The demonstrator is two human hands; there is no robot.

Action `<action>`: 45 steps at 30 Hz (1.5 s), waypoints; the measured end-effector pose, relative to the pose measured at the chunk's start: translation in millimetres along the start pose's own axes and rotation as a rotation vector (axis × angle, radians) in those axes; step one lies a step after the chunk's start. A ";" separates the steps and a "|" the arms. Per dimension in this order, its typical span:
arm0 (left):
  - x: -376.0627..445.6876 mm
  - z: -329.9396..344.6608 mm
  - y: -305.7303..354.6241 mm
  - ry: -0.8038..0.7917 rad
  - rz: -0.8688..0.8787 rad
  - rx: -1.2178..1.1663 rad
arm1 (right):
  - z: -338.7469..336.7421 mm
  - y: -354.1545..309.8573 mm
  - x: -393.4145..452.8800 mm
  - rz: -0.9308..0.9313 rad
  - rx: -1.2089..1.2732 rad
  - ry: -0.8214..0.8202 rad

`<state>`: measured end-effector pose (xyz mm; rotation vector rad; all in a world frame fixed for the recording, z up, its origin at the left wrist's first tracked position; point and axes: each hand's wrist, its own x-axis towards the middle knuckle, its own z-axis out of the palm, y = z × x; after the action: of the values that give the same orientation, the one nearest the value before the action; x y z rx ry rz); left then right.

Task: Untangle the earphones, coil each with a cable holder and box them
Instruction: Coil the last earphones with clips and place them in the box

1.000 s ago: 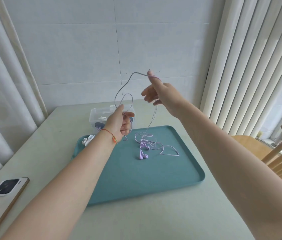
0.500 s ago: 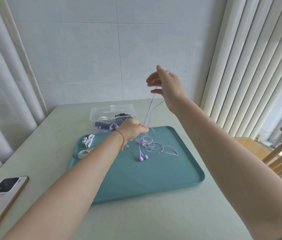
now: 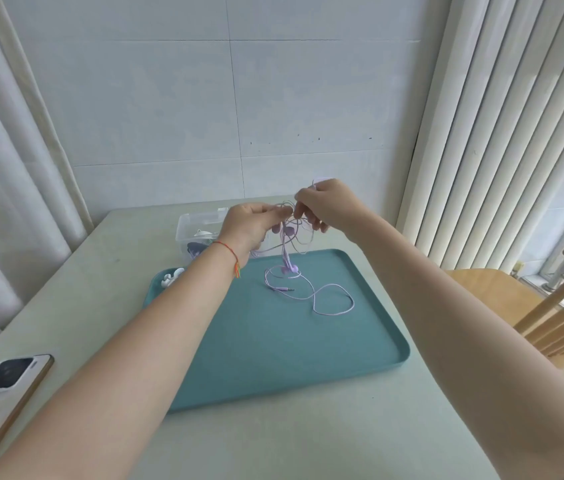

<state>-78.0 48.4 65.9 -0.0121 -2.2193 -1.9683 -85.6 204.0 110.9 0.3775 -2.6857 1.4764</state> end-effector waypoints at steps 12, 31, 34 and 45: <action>-2.5 -3.1 12.7 0.061 -0.020 -0.150 | 11.9 17.5 3.5 -0.029 -0.016 -0.129; 0.5 -39.9 -26.1 0.144 -0.009 0.722 | 0.0 28.3 21.1 0.115 -0.496 -0.256; 3.4 -41.2 -19.2 0.292 0.022 0.574 | 15.7 44.4 22.9 0.128 -0.596 -0.210; -4.5 -64.8 -11.1 -0.031 -0.375 -0.709 | 80.4 2.9 -23.7 -0.055 -0.371 -0.800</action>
<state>-66.8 -16.3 61.6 0.3003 -1.4958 -2.8666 -57.7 142.6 61.1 1.2101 -3.3885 0.8783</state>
